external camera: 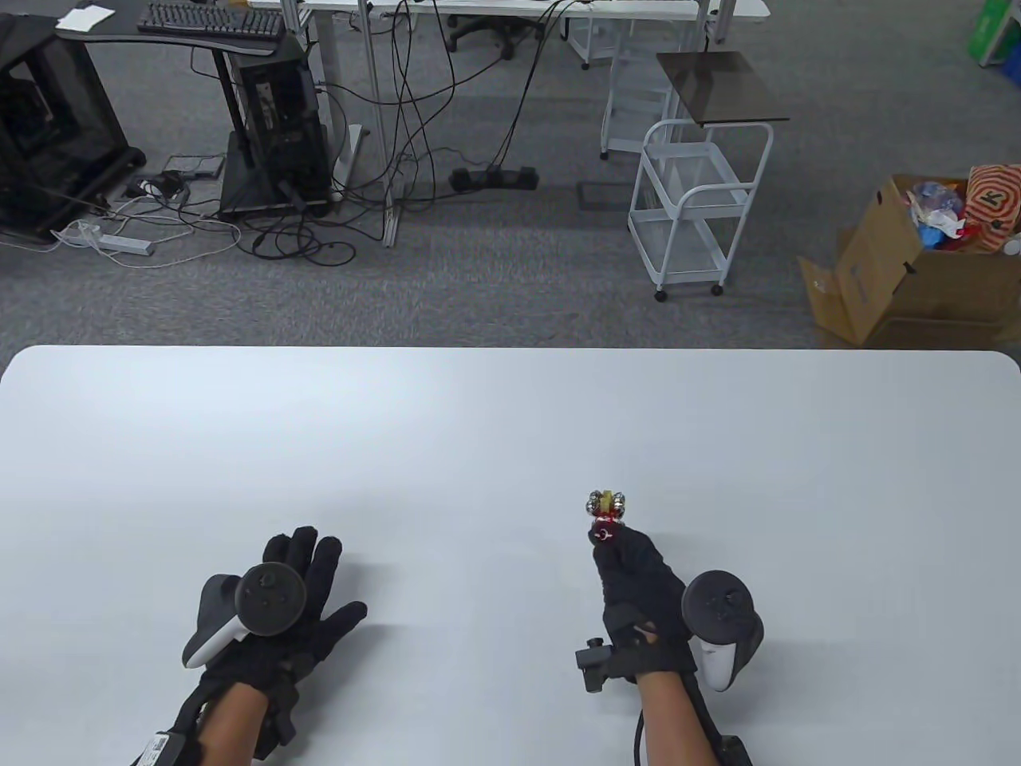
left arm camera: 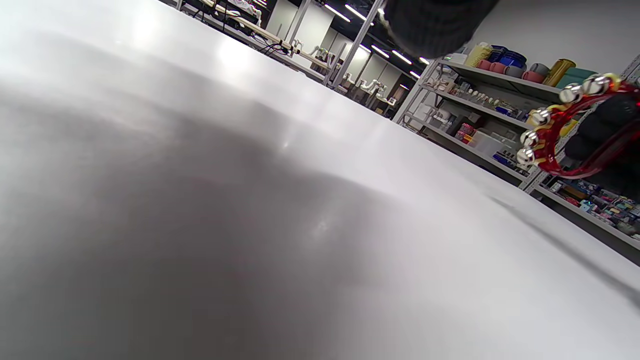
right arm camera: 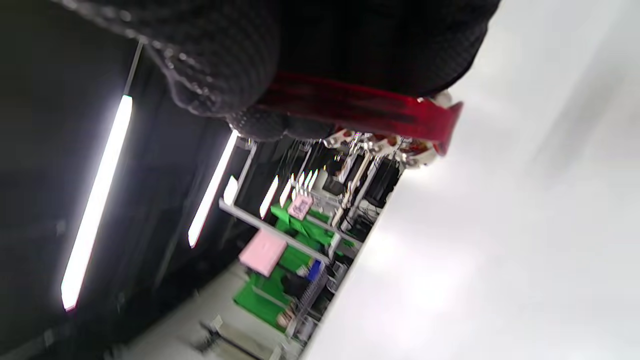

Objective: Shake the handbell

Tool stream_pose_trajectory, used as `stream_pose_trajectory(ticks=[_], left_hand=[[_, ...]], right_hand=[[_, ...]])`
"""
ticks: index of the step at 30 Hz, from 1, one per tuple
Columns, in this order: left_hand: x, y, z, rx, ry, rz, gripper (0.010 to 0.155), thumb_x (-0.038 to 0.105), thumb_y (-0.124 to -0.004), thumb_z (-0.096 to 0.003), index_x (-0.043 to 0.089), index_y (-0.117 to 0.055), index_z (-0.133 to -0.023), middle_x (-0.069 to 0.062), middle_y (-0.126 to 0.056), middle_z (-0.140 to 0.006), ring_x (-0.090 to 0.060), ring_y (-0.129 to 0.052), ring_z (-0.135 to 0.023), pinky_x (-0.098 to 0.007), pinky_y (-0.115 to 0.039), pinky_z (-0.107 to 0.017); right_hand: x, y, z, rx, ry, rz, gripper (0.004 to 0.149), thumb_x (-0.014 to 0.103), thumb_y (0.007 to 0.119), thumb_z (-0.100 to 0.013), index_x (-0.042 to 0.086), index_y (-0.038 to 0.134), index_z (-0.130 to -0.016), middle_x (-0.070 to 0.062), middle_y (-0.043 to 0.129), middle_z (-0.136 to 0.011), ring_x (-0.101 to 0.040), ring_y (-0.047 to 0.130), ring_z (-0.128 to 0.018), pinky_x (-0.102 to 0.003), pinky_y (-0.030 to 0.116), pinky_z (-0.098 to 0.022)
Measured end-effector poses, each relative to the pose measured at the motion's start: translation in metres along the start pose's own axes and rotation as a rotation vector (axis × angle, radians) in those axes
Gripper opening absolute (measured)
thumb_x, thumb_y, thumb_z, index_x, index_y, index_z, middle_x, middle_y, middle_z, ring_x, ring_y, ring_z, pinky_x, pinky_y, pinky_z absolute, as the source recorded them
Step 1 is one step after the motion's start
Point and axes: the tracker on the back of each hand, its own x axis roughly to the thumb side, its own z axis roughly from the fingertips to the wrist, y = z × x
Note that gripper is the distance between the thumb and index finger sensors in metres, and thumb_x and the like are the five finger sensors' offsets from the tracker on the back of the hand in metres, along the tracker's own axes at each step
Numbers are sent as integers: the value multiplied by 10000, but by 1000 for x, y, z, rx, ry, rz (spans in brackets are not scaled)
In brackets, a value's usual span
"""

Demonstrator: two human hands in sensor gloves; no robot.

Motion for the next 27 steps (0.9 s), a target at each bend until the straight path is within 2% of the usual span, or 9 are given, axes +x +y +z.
stream_pose_trajectory(ticks=[3,9,14,20,23,25,27], left_hand=[[-2,1,-1,0,9,-3,884,587,-635,-582,201,-107,-1177,-160,61,-1194,-495,101,-1044,-693,-55,-704],[-5,4,2,16,12,10,881,585,-635,-583,200,-112,-1178,-163,59,-1194,-497,100,-1044,-694,-56,-703],[-3,6,3,28,7,10,880,588,-635,-581,204,-119,-1181,-160,53,-1198,-496,96,-1048,-699,-63,-708],[-2,6,3,26,-4,20,874,590,-633,-580,208,-131,-1185,-162,49,-1200,-496,93,-1050,-701,-68,-710],[-2,6,4,29,-9,18,870,590,-631,-580,209,-136,-1186,-164,48,-1200,-495,94,-1052,-701,-68,-710],[-2,6,3,32,-9,14,872,590,-631,-581,207,-135,-1187,-165,47,-1201,-497,93,-1051,-701,-68,-710],[-2,5,4,30,-9,22,871,588,-633,-581,206,-137,-1187,-165,46,-1200,-496,93,-1051,-701,-68,-709]], right_hand=[[16,24,4,88,-64,177,432,310,807,-455,112,907,-826,-150,911,-849,-369,907,-780,-516,733,-604],[48,103,14,320,-229,566,431,341,819,-471,113,919,-822,-143,930,-829,-355,925,-758,-507,737,-606],[65,144,18,379,-325,878,422,377,836,-477,137,924,-813,-122,948,-803,-325,950,-725,-488,754,-597],[69,174,16,435,-308,997,422,405,860,-470,139,933,-790,-118,962,-767,-313,969,-677,-459,766,-574],[69,181,19,431,-315,1036,436,423,858,-468,137,932,-789,-120,963,-771,-316,969,-679,-455,769,-571],[69,181,20,425,-333,1050,444,434,854,-466,142,931,-793,-116,961,-780,-317,968,-689,-460,766,-579],[71,171,19,414,-344,1011,456,462,826,-476,159,920,-804,-102,952,-801,-308,963,-714,-494,745,-602]])
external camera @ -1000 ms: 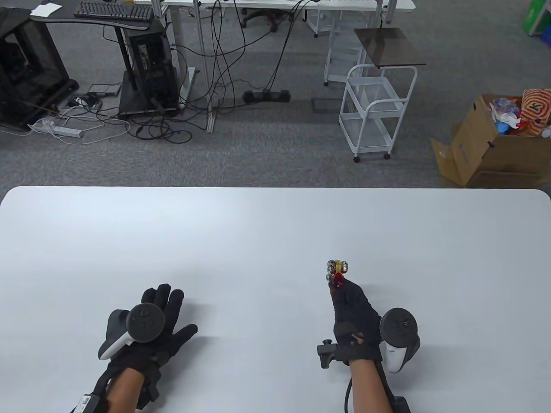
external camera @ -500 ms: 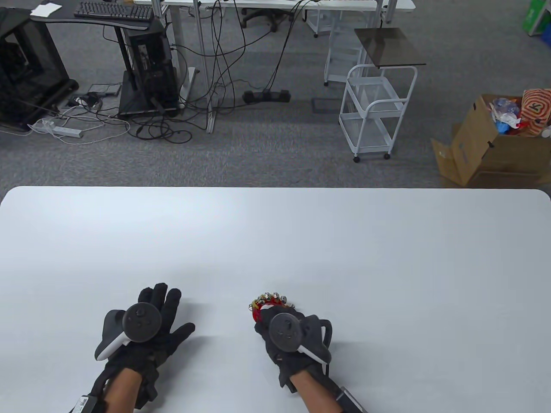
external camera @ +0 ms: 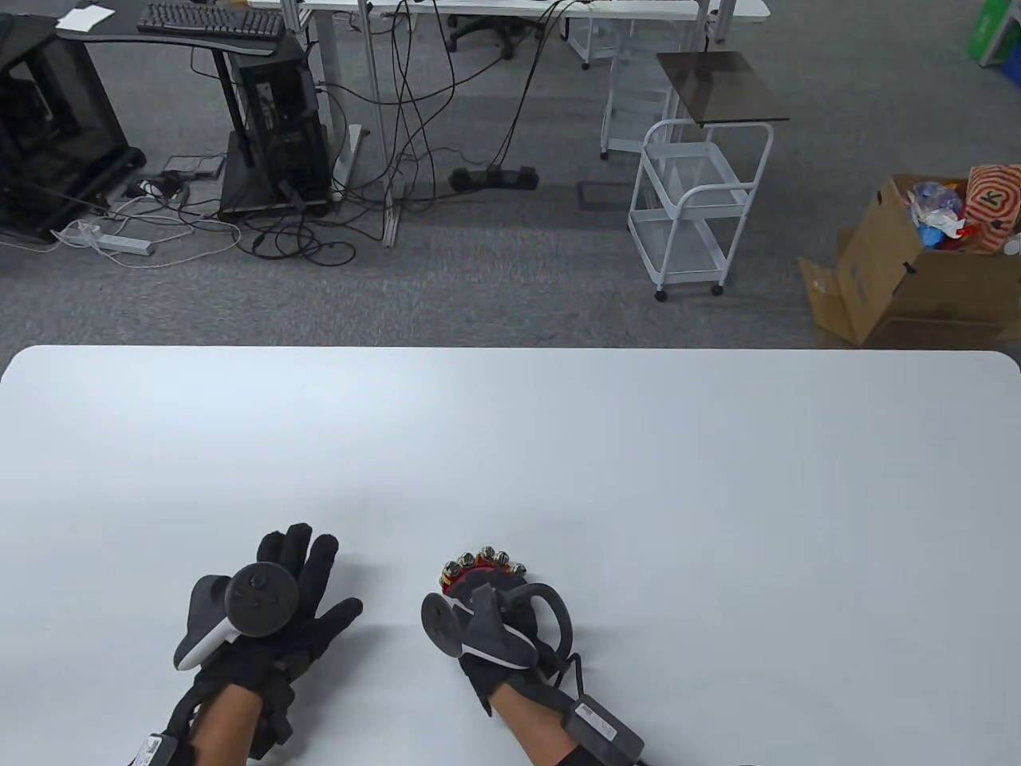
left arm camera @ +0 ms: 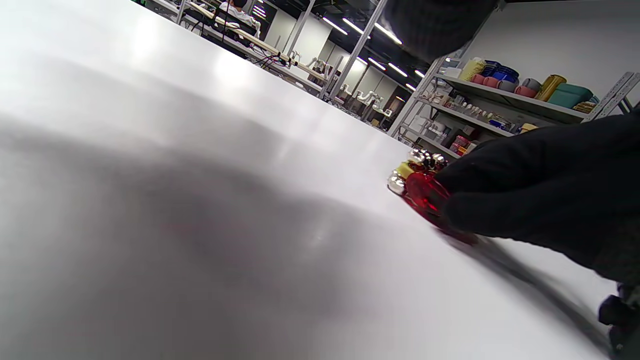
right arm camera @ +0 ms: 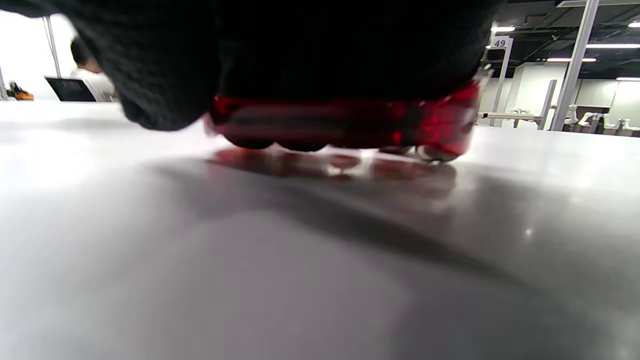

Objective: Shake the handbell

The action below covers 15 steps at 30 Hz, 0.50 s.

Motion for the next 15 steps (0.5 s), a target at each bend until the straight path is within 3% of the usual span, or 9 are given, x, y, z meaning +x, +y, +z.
stream_pose_trajectory(ticks=[6,10,15], left_hand=[[3,-1,1,3,5,-25,865,585,-638,-580,200,-159,-1189,-157,13,-1212,-492,71,-1061,-702,-84,-716],[5,-5,0,-10,4,-35,865,584,-640,-581,198,-162,-1190,-155,0,-1218,-490,65,-1066,-702,-87,-718],[6,-14,-6,-49,16,-76,882,599,-636,-577,206,-132,-1185,-141,26,-1213,-477,91,-1060,-700,-75,-717]], right_hand=[[-54,-38,25,-177,-28,-215,541,481,791,-489,133,849,-899,-130,865,-922,-383,863,-840,-549,705,-629],[-107,-59,49,-256,23,-110,670,554,785,-476,119,762,-985,-154,789,-1005,-412,794,-907,-589,666,-654],[-162,-56,65,-246,126,42,868,661,763,-450,115,590,-1102,-163,618,-1139,-438,635,-1033,-640,586,-702]])
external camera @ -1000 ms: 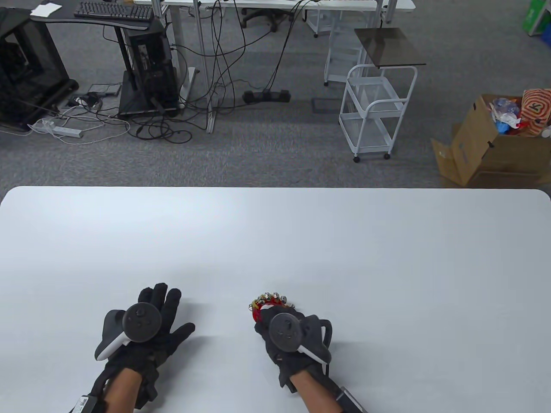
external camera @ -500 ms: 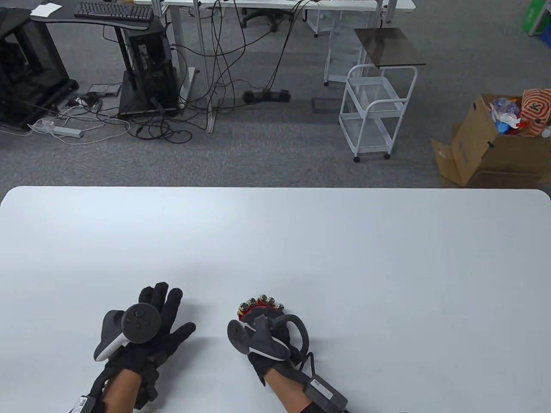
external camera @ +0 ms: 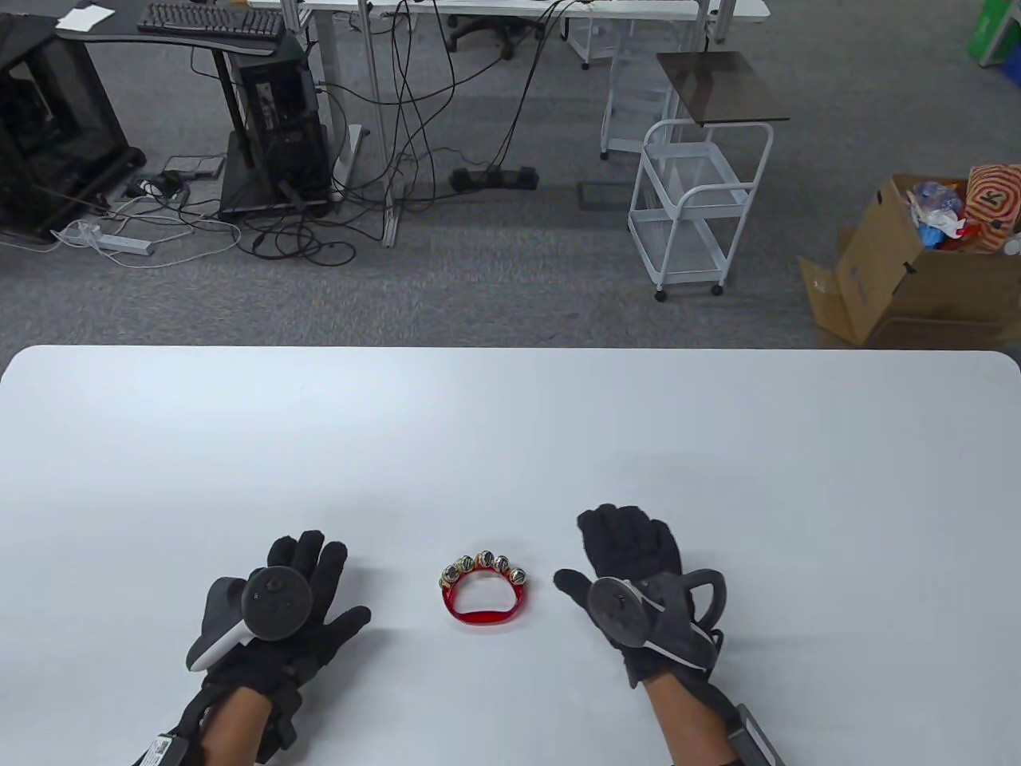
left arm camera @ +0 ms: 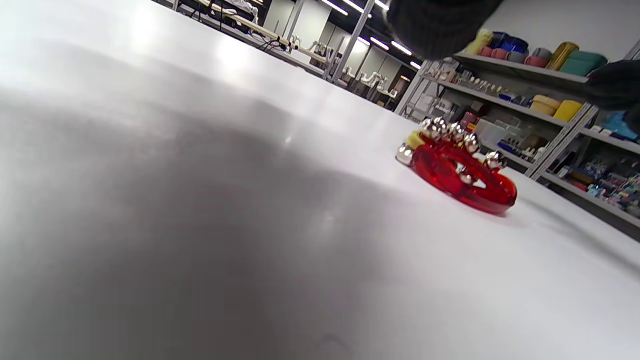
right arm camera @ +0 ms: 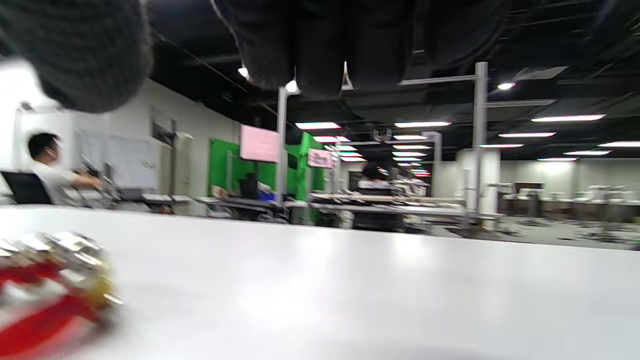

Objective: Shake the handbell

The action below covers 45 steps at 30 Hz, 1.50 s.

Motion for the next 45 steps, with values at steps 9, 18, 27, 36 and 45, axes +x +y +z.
stream_pose_trajectory(ticks=[9,18,27,36,45], left_hand=[[0,-22,-19,-124,22,-51,907,628,-625,-568,226,-74,-1166,-89,99,-1180,-443,159,-1022,-696,-43,-703],[-1,-22,-17,-103,21,-38,915,626,-625,-567,221,-56,-1158,-102,106,-1176,-445,161,-1019,-697,-43,-702],[0,-22,-17,-116,21,-45,914,619,-626,-570,219,-52,-1157,-110,108,-1173,-448,167,-1014,-696,-36,-698],[0,-20,-16,-105,13,-38,914,617,-628,-570,217,-53,-1158,-114,114,-1171,-454,168,-1012,-698,-35,-696],[0,-20,-15,-103,15,-37,911,615,-629,-571,219,-54,-1158,-107,114,-1172,-455,168,-1013,-698,-35,-696]], right_hand=[[-56,51,8,344,118,-141,1016,707,717,-449,125,283,-1160,-201,277,-1219,-486,250,-1094,-720,394,-711],[-44,56,11,361,84,-134,1044,716,710,-438,103,242,-1141,-205,259,-1212,-482,223,-1084,-727,374,-703],[-41,57,12,353,65,-148,1017,697,719,-444,110,269,-1141,-212,278,-1206,-488,239,-1078,-717,385,-702],[-35,58,12,364,46,-134,1002,691,716,-450,120,270,-1143,-220,277,-1205,-498,242,-1073,-717,395,-700],[-36,58,13,362,47,-139,998,685,716,-452,118,269,-1142,-224,279,-1202,-504,246,-1070,-716,399,-699]])
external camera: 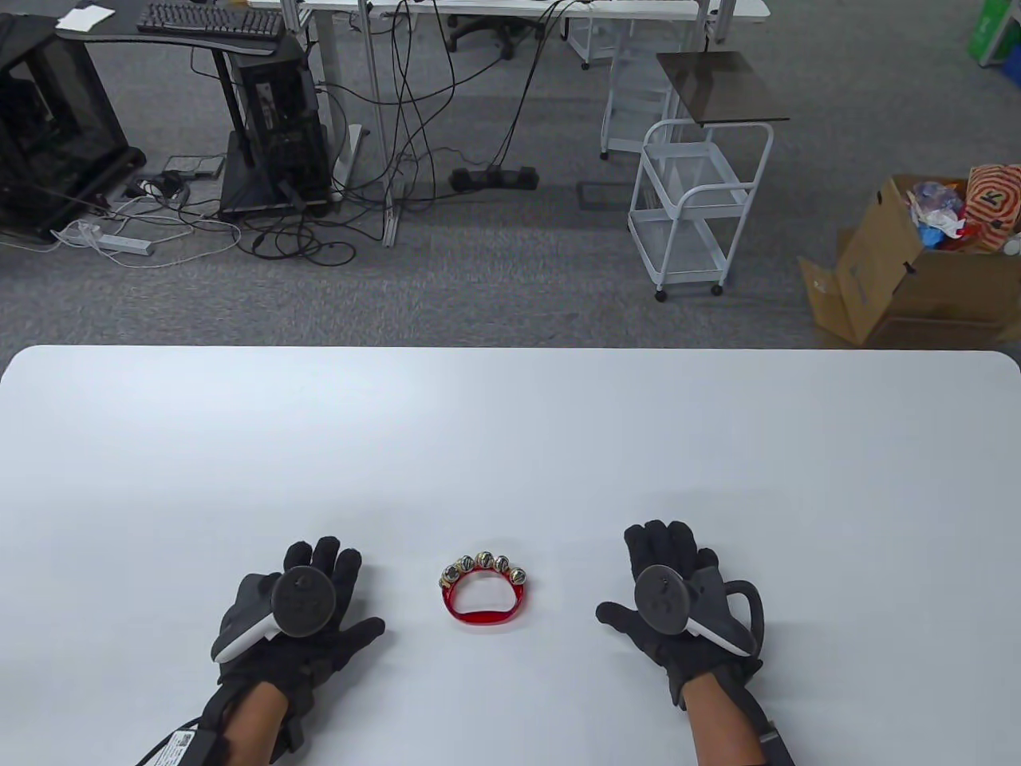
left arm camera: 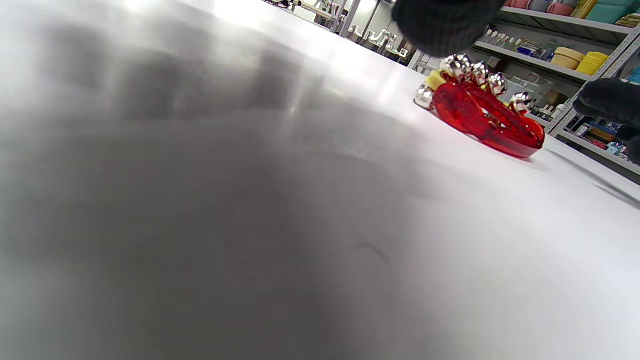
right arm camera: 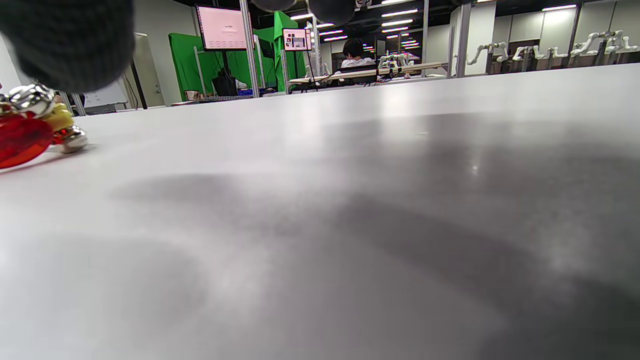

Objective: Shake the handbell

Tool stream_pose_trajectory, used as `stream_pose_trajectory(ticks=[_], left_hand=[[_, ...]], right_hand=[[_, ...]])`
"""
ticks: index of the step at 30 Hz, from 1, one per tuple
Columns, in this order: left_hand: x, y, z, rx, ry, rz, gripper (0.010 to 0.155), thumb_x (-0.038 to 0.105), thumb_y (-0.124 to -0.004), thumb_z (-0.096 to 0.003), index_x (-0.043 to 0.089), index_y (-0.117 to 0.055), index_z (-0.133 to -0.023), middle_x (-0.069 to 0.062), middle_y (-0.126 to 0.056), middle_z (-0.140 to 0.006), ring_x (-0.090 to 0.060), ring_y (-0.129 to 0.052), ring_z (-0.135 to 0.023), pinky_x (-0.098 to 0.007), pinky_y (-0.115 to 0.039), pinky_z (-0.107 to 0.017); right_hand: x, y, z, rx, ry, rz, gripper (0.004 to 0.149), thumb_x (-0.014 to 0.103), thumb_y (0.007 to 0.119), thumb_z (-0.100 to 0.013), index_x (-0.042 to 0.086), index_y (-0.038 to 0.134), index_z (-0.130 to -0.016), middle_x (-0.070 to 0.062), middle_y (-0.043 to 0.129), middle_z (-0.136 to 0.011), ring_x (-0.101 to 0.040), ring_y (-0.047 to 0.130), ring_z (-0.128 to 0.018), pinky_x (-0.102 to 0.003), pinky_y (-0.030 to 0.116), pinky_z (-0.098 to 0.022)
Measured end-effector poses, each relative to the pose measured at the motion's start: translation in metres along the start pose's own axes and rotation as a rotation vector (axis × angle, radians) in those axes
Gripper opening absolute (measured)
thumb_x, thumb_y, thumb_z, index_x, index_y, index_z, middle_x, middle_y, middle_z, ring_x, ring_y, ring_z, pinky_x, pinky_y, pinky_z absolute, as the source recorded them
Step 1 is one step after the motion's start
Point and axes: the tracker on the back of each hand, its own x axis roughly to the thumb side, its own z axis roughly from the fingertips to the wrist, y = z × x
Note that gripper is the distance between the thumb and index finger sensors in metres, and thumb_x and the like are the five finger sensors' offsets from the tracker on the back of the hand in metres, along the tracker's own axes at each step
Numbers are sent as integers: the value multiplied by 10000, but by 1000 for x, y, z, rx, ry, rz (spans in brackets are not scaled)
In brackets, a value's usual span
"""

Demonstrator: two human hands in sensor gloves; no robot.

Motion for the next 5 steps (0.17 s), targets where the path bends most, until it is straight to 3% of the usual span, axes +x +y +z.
stream_pose_trajectory(ticks=[5], left_hand=[[0,1,1,-2,3,0,911,614,-629,-571,219,-55,-1158,-103,112,-1173,-458,166,-1013,-698,-34,-695]], right_hand=[[-1,0,0,-5,0,-12,998,681,718,-453,115,267,-1140,-226,279,-1201,-505,248,-1069,-715,400,-699]])
